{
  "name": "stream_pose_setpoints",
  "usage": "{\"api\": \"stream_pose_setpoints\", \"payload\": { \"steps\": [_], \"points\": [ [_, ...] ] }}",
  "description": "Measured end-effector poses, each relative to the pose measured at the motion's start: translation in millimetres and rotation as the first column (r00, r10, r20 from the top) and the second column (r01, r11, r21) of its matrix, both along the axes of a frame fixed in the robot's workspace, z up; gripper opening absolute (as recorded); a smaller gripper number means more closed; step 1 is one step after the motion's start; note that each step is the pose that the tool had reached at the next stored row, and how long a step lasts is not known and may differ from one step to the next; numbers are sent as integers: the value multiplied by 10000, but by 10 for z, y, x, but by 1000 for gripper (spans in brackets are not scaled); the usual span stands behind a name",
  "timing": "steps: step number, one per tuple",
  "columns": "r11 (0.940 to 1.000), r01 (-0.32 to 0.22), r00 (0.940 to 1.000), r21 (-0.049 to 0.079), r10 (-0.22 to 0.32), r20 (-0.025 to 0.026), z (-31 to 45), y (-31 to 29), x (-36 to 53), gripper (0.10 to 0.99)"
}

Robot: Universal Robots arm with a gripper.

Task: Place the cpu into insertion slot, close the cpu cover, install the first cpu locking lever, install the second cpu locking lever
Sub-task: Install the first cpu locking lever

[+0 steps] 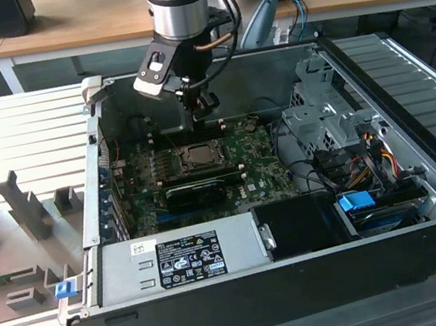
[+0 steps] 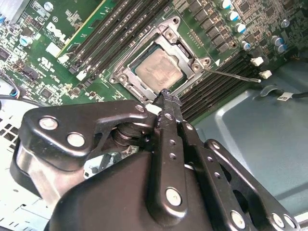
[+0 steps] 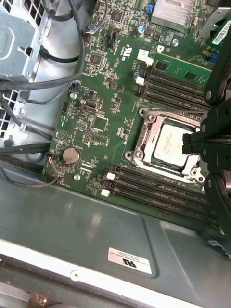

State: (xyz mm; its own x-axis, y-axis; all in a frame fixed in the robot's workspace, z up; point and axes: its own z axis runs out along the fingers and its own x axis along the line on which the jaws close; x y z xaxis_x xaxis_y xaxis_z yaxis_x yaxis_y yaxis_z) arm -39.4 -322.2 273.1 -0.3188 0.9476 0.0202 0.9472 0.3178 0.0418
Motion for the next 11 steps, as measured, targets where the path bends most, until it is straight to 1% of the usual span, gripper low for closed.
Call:
{"api": "stream_pose_setpoints", "payload": {
  "steps": [2, 6, 8, 10, 11],
  "points": [
    [9999, -150, 9999, -24, 150, -2, 0, 0, -1, 106],
    [9962, -874, 9962, -29, 874, -12, -7, 0, -1, 106],
    [9921, -1258, 9920, -24, 1258, -44, -9, 0, -1, 106],
    [9900, -1411, 9900, -21, 1410, -69, -10, 0, -1, 106],
    [9884, -1516, 9884, -21, 1515, -73, -11, 0, -1, 106]
  ]
}}
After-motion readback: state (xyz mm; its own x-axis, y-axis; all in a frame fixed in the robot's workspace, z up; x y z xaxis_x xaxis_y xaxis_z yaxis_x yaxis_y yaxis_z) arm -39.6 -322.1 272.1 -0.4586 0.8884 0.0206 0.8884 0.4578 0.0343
